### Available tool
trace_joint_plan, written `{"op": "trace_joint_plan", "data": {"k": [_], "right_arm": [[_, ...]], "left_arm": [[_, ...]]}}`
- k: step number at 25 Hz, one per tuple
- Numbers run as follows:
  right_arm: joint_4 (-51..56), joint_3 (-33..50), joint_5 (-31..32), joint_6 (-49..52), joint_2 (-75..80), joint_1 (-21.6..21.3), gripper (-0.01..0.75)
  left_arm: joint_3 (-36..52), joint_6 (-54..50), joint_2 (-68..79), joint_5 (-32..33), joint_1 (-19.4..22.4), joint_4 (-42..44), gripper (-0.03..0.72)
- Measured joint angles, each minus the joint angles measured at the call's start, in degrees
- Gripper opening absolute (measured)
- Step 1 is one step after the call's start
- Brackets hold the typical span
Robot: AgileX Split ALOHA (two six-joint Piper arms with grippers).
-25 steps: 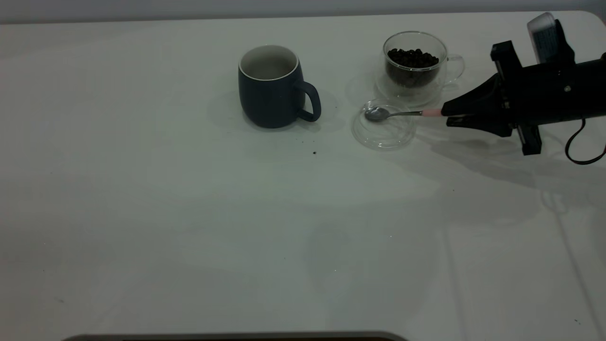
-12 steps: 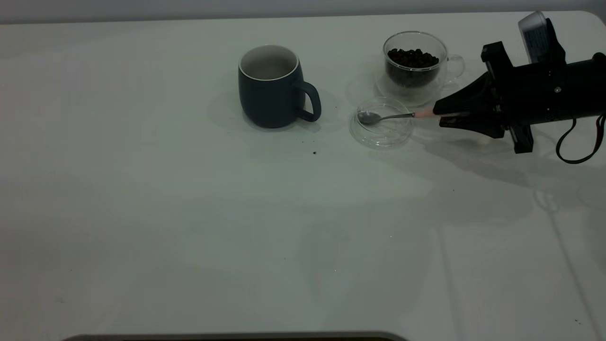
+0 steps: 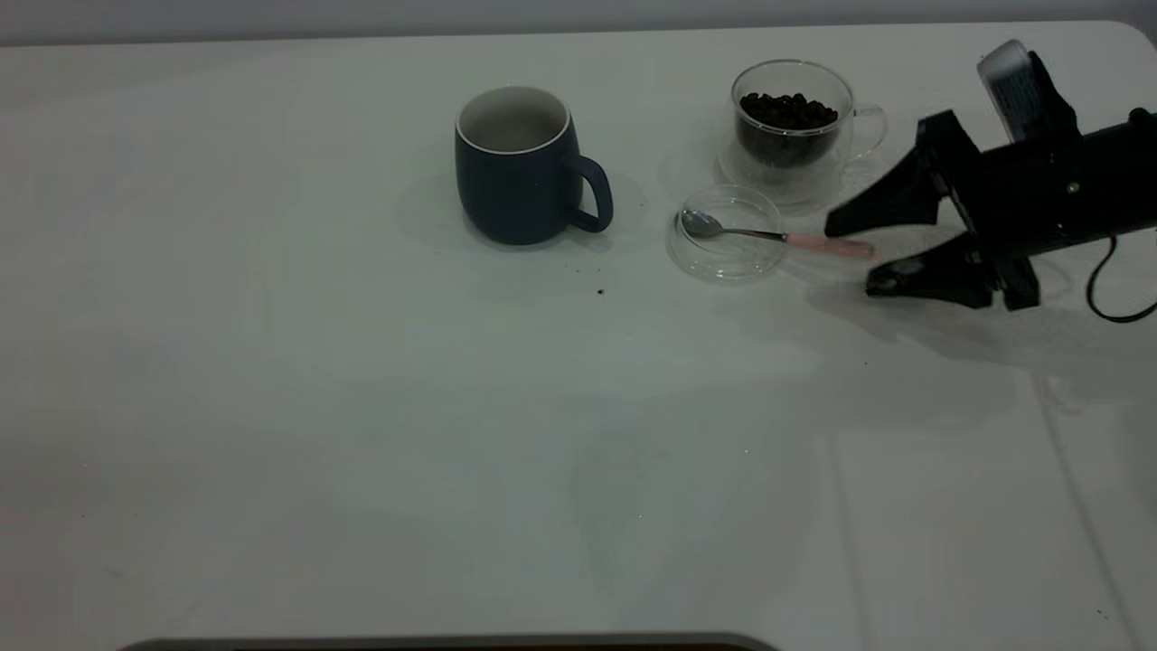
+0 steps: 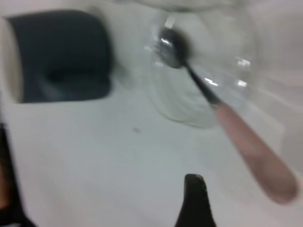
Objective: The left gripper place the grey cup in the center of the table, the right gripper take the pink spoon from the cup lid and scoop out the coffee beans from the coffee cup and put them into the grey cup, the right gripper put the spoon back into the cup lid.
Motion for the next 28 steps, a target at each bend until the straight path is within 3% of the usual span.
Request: {"op": "trace_joint_plan", "data": {"k": [6,10,15,18,22,28], "right_arm": [[-16.21,0.00,-5.88,10.77,-9.71,0.00,0.614],[-34.76,0.05,-6.35,28.76,-22.48,0.00,0.614],[-60.77,0.28,2.67,53.33,-42.55,0.00,0.600],[-71.32,0.62,8.91,62.16,-53.86,0.00,0.590],[-78.32,3.27,13.93,65.61,-68.40,0.00,0.587],[-85.41,12.91,15.19,65.61,-87.65,0.00,0.587]], "left_arm": [[0.00,0.00,0.00,0.00,0.00,0.00,0.567],[0.00,0.00,0.00,0.00,0.00,0.00,0.567],[0.00,0.00,0.00,0.00,0.00,0.00,0.567],[0.00,0.00,0.00,0.00,0.00,0.00,0.567],[0.00,0.00,0.00,0.00,0.00,0.00,0.567],[0.00,0.00,0.00,0.00,0.00,0.00,0.567]]}}
